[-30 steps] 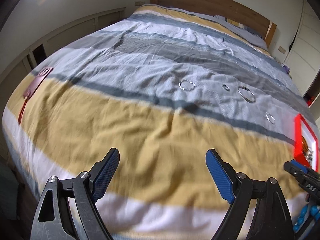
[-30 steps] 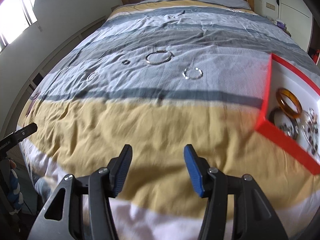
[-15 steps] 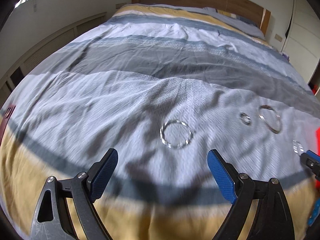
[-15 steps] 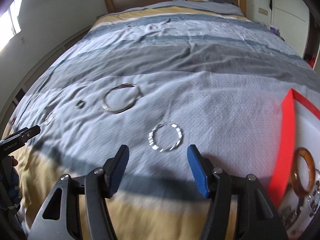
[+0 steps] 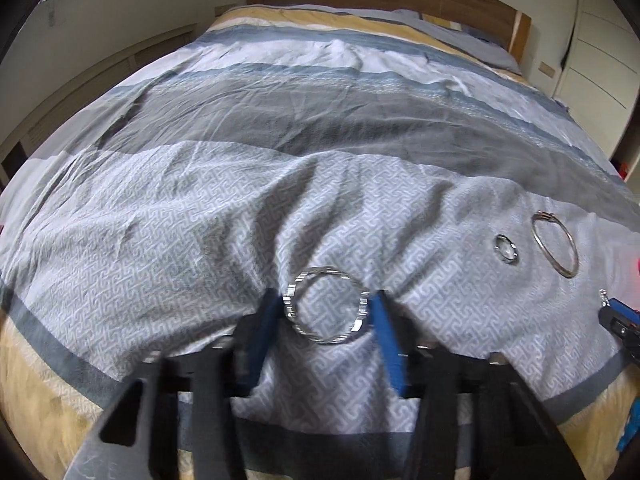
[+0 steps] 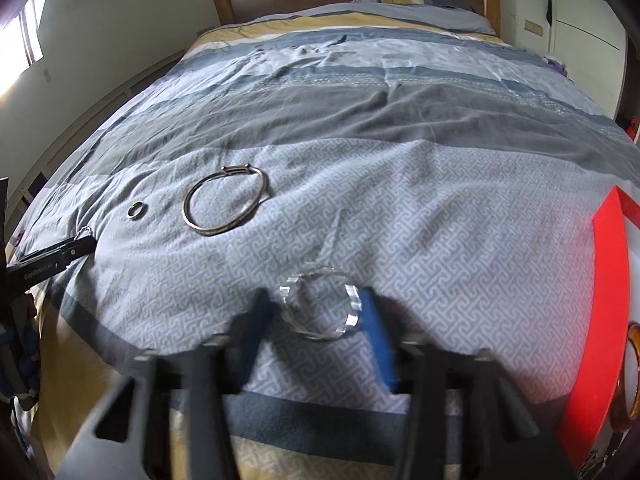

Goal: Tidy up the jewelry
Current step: 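Lower the left tool onto the twisted silver hoop and close on it, then carry the twisted silver hoop into the red box and open the left tool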

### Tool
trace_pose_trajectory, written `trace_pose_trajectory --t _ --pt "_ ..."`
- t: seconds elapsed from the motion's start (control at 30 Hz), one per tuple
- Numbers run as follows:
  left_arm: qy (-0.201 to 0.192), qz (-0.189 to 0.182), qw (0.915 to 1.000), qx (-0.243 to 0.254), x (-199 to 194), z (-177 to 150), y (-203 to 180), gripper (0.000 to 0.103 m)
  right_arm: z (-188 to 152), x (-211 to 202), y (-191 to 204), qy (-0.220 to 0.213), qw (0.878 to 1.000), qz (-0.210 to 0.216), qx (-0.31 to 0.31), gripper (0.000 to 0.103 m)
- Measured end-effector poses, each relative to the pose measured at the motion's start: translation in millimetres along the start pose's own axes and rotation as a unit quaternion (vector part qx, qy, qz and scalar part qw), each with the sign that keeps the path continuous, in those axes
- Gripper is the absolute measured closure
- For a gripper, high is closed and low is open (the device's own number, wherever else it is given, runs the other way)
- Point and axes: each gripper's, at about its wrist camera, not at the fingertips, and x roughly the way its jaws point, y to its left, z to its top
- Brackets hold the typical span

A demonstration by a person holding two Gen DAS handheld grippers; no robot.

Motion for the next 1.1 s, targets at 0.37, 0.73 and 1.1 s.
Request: trace_pose_trajectory --t 0.37,0.73,1.1 --pt "0.0 -0.026 0.9996 -0.014 -35.6 -16.7 -2.6 0.062 -17.0 -33.0 21.4 0.007 0.999 0.031 -0.007 0.065" --pt "-0.036 -0.044 0.9984 0.0 -138.4 -44.4 -11.5 0.062 -36.6 -129.9 48.9 -0.034 0.998 0.043 -0.028 0.065" --pt "-0.09 -0.063 0.9937 0.024 -243.4 -80.3 -38.2 0.062 -76.0 -237.1 53.8 -0.089 0.995 0.031 -0.036 0.065"
